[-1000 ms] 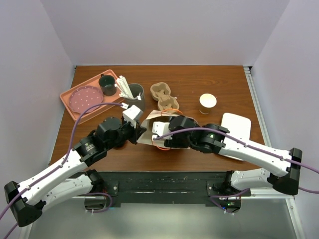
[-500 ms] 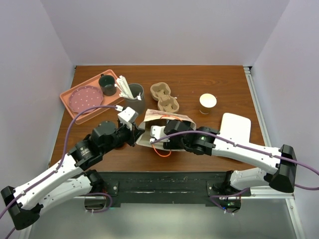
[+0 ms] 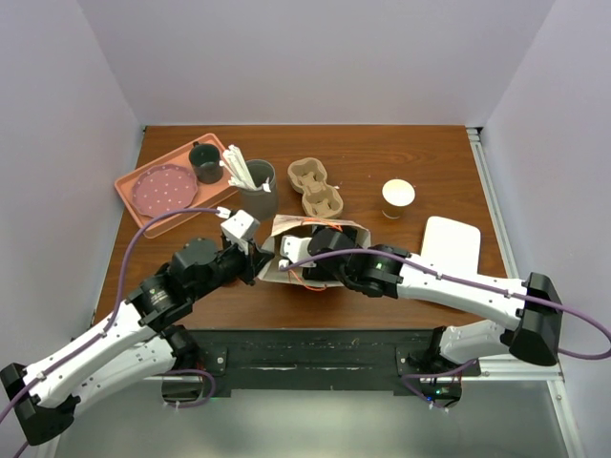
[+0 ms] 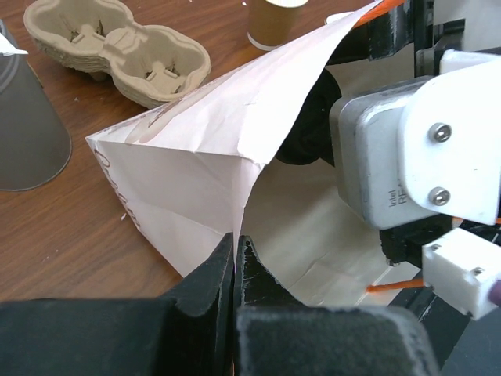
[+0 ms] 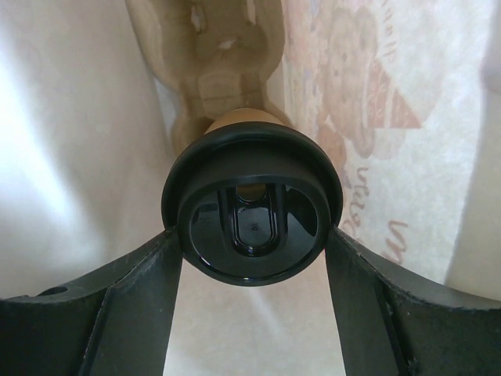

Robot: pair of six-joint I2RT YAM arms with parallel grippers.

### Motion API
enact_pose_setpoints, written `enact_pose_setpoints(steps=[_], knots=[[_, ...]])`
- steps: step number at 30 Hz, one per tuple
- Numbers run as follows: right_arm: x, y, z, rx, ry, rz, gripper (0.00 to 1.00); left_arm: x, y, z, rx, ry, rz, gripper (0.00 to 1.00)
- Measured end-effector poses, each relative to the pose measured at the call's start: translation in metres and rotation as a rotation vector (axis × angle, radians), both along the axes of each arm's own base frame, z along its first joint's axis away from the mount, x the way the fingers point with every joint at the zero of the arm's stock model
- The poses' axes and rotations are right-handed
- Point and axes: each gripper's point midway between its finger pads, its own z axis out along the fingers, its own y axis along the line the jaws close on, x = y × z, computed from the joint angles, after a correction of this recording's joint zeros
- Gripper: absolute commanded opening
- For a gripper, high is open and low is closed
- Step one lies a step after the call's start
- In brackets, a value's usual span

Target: Pack the takeout coffee

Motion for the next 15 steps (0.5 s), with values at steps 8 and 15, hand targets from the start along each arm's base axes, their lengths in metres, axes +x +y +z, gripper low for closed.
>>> enact_pose_setpoints(steps=[8,15], knots=[[0.005,-0.005,-0.013,-0.039,-0.008,-0.018,0.00,-0.001,0.001,0.000,0.000,0.000,0.000,0.00],[0.013,-0.007,-0.013,-0.037,-0.026,-0.042,0.00,-0.001,-0.001,-0.003,0.009,0.011,-0.008,0.00]])
